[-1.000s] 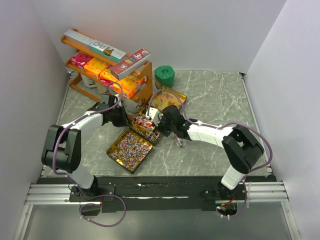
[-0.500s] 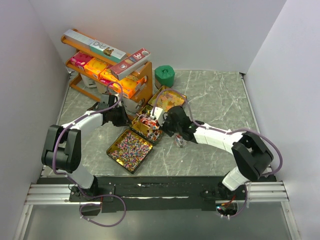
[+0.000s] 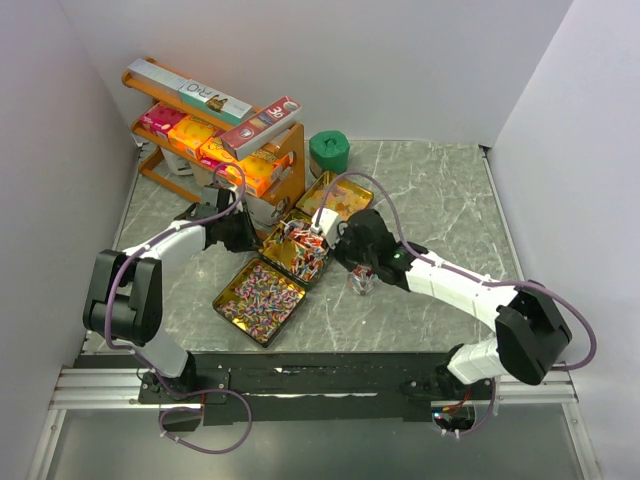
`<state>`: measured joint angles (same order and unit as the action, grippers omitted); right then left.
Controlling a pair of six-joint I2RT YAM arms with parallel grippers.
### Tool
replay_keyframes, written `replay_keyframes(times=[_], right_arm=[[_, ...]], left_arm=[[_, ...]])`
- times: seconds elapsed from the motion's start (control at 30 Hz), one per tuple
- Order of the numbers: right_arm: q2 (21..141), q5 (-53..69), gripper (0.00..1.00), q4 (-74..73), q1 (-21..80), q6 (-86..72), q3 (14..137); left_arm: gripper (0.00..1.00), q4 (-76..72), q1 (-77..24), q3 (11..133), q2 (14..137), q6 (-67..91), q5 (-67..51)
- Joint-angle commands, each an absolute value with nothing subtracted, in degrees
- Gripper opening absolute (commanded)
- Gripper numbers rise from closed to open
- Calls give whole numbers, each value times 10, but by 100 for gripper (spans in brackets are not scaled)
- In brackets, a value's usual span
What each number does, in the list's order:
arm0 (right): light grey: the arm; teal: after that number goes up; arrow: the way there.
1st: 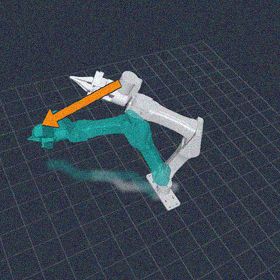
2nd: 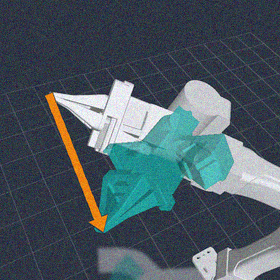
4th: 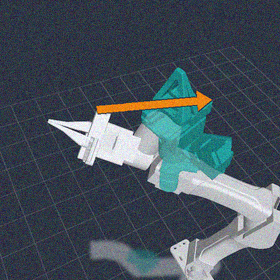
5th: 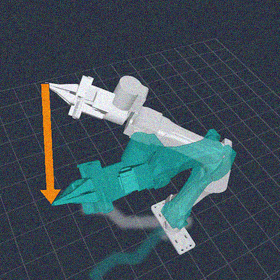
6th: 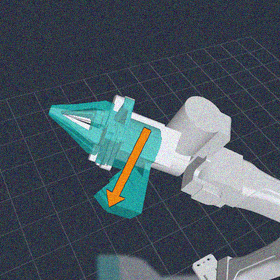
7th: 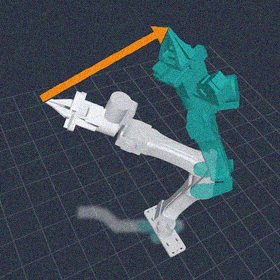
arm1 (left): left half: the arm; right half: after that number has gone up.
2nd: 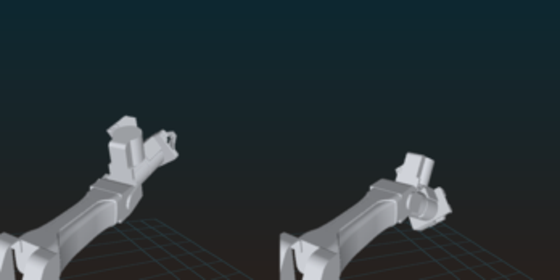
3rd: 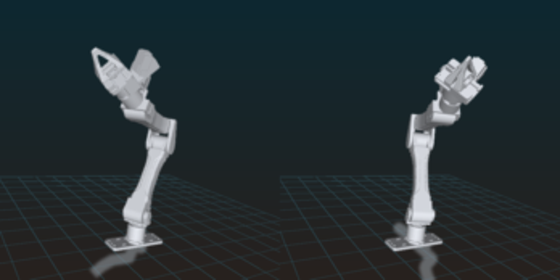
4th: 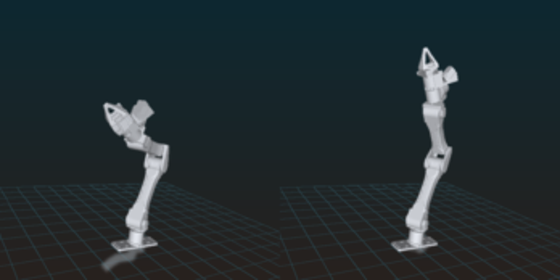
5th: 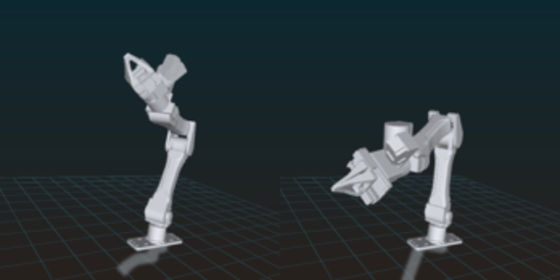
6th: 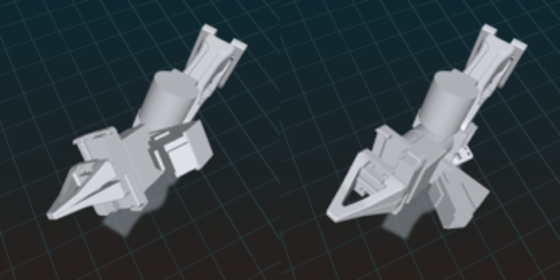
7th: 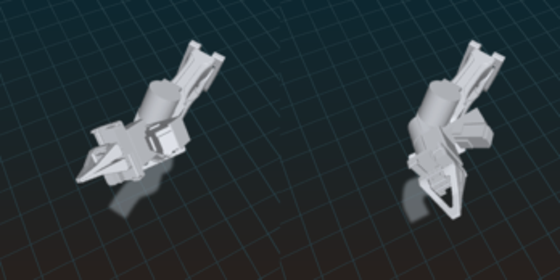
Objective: Pack the candies
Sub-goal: Scoop the fake candies from the storage box, then place the fake candies in the packing bottle.
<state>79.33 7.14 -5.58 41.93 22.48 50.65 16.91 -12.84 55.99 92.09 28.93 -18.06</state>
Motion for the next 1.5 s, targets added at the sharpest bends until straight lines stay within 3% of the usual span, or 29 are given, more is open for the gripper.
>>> replay_keyframes(times=[0.0, 0.17, 0.5, 0.67, 0.97, 1.07, 1.47], right_arm=[[752, 53, 0, -87, 416, 194, 541], [706, 37, 0, -132, 416, 172, 544], [617, -12, 0, -270, 414, 85, 550], [571, -37, 0, -332, 415, 33, 535], [490, -70, 0, -428, 419, -29, 498], [477, -76, 0, -450, 419, -44, 490], [524, -84, 0, -487, 427, -85, 517]], left_arm=[[33, 141, -129, 591, 906, 294, -179], [41, 162, -129, 613, 904, 294, -190], [66, 200, -129, 621, 859, 296, -179], [80, 206, -129, 578, 804, 298, -173], [96, 122, -129, 480, 744, 333, -89], [99, 106, -129, 470, 755, 336, -64], [96, 138, -129, 516, 776, 308, -2]])
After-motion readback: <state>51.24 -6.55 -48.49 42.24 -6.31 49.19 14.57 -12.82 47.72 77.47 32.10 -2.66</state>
